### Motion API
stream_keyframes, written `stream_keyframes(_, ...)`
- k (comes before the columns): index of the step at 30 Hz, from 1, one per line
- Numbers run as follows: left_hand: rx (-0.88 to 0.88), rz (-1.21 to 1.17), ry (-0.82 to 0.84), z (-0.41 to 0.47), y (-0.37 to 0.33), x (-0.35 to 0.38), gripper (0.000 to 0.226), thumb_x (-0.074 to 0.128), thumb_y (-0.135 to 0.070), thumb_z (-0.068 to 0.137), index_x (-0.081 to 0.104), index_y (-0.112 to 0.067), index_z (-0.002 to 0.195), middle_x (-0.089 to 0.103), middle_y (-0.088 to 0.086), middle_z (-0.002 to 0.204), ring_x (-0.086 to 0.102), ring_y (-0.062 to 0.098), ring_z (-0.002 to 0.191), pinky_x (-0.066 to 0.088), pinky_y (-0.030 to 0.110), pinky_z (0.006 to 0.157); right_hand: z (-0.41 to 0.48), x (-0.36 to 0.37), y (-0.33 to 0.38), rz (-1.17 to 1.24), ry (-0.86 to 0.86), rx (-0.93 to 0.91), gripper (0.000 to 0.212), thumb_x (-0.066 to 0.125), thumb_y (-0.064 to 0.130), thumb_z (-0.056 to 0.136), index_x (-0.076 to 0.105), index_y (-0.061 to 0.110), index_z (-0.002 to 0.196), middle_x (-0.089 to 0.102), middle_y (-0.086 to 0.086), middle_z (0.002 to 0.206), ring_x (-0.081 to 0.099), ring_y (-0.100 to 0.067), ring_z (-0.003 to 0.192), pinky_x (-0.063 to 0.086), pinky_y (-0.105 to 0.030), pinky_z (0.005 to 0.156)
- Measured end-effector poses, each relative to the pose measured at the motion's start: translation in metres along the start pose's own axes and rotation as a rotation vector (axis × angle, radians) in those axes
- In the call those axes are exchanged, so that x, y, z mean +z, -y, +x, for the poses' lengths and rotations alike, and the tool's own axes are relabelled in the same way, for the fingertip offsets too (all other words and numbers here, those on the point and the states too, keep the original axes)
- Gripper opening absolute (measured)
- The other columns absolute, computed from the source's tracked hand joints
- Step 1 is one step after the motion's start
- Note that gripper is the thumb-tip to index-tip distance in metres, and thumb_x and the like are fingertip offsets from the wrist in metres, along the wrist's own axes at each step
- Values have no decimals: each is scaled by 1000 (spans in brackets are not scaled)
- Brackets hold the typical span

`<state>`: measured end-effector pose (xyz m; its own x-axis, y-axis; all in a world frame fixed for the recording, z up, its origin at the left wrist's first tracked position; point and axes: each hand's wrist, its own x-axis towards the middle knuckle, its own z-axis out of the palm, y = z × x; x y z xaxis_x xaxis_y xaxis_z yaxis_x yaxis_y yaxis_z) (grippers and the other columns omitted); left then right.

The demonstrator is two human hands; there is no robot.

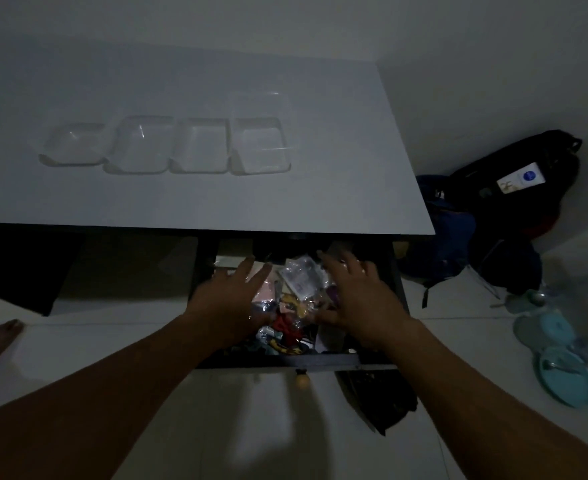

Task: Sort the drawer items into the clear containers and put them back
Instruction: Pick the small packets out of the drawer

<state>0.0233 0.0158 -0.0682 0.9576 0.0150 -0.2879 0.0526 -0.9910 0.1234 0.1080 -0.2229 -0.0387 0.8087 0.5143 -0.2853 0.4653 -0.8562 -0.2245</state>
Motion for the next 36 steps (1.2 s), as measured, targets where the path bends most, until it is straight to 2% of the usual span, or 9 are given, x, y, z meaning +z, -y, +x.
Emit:
stream_keyframes(5, -41, 137, 51, 17, -10, 4, 86, 46, -72, 88, 9, -37, 158, 18, 8, 165, 28, 41, 144, 36, 55, 109, 40, 23, 6, 10, 202, 5, 120, 81, 64, 64, 2, 54, 153, -3, 1, 168, 9, -47, 150, 36, -67, 108)
stream_keyframes(16, 23, -80, -98, 19, -8, 18, 54, 71, -10, 82, 50, -23, 130, 50, 9, 124, 51, 29, 110, 55, 40, 85, 45, 39, 4, -45, 27, -144, 48, 68, 22, 85, 53, 28, 130, 50, -8, 132, 46, -35, 125, 54, -48, 89)
stream_keyframes(20, 19, -111, -176, 14, -3, 14, 44, 68, -39, 86, 57, -22, 125, 51, 5, 128, 49, 25, 115, 50, 37, 93, 43, 32, -6, 27, -74, -170, 34, 62, 11, 86, 66, 19, 119, 59, -10, 124, 60, -31, 112, 53, -35, 88)
stream_keyframes(23, -19, 26, -53, 7, 2, 14, 83, 44, -83, 75, 53, -26, 134, 51, 5, 137, 45, 32, 127, 36, 52, 111, 39, 31, -16, 84, -84, -150, 33, 60, 10, 88, 67, 21, 118, 61, -9, 126, 62, -29, 109, 53, -34, 89)
stream_keyframes(25, 19, 133, 13, 3, 5, 19, 97, 47, -88, 67, 47, -26, 141, 46, 9, 146, 41, 40, 133, 30, 58, 114, 38, 34, -24, 108, -48, -158, 32, 62, 15, 90, 66, 26, 120, 58, -5, 129, 61, -26, 112, 53, -33, 91)
stream_keyframes(27, 25, 107, 53, 2, 5, 22, 92, 69, -71, 69, 42, -25, 144, 39, 9, 153, 37, 45, 136, 38, 57, 111, 35, 36, -32, 132, 46, -142, 39, 71, 29, 88, 61, 32, 125, 52, -1, 137, 56, -24, 121, 50, -34, 97)
stream_keyframes(30, -8, 37, 59, 4, 1, 21, 80, 83, -38, 74, 42, -26, 141, 35, 9, 151, 40, 47, 131, 52, 53, 99, 29, 35, -39, 163, 216, -89, 74, 83, 52, 69, 50, 39, 134, 40, 5, 149, 43, -24, 132, 46, -43, 105)
stream_keyframes(33, -7, -37, 7, 5, -2, 20, 60, 74, -15, 82, 45, -22, 135, 39, 10, 140, 45, 45, 123, 55, 50, 92, 23, 40, -39, 8, 219, -143, 87, 89, 40, 63, 41, 40, 136, 35, 4, 151, 43, -28, 129, 49, -49, 100)
stream_keyframes(36, 22, -78, -61, 7, -3, 19, 42, 65, -10, 89, 54, -16, 130, 46, 12, 131, 52, 38, 113, 53, 42, 90, 24, 45, -36, -82, 108, -205, 65, 83, 22, 73, 48, 36, 126, 46, 0, 141, 53, -28, 117, 56, -46, 88)
